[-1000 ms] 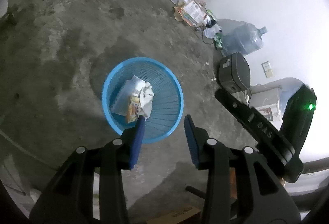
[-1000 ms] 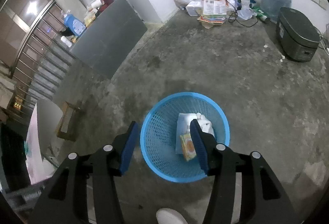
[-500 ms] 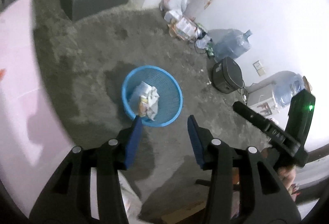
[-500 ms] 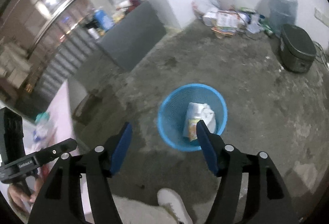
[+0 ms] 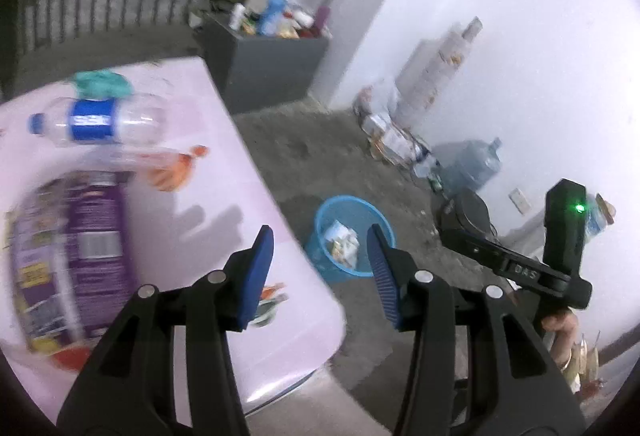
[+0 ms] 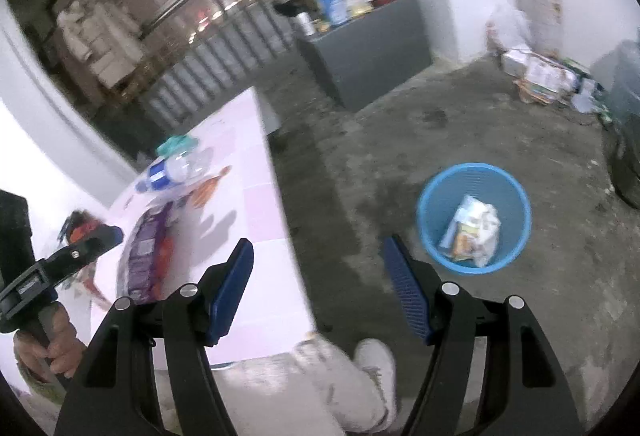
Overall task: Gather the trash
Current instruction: 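Return both tools to the table toward the purple and red snack bags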
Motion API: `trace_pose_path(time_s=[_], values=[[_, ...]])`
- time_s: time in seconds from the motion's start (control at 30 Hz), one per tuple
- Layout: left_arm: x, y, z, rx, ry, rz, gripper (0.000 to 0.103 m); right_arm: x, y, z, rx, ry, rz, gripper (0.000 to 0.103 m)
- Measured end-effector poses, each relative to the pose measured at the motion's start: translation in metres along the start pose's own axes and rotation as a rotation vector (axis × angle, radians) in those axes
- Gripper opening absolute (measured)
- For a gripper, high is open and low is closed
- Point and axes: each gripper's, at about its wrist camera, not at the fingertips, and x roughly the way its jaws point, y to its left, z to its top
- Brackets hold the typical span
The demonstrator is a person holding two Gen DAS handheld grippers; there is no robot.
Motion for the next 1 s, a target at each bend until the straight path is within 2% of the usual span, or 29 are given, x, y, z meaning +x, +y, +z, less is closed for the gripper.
trace_pose_path(time_s=[0.33, 0.53, 0.63, 0.87, 1.0], values=[[-0.123, 0.096, -0.031, -0.132, -0.218, 0.195, 0.045, 0.045, 0.087, -0.010, -0.092, 0.102, 0.143, 0.067], [-0.178, 0.155, -0.061, -0.246, -0.303, 0.283, 0.045, 0.064, 0.137, -0.021, -0.163, 0.162, 0.221, 0.067], [-0.183, 0.176, -0.069, -0.306, -0.293, 0.309, 0.045, 0.077, 0.159, -0.025, -0.201, 0.194, 0.248, 0.067], [-0.168, 0.209, -0.088, -0.430, -0.246, 0.255, 0.045, 0.094, 0.200, -0.039, -0.264, 0.242, 0.313, 0.066], [-0.156, 0.217, -0.096, -0.467, -0.220, 0.223, 0.045, 0.098, 0.220, -0.052, -0.318, 0.276, 0.341, 0.060]])
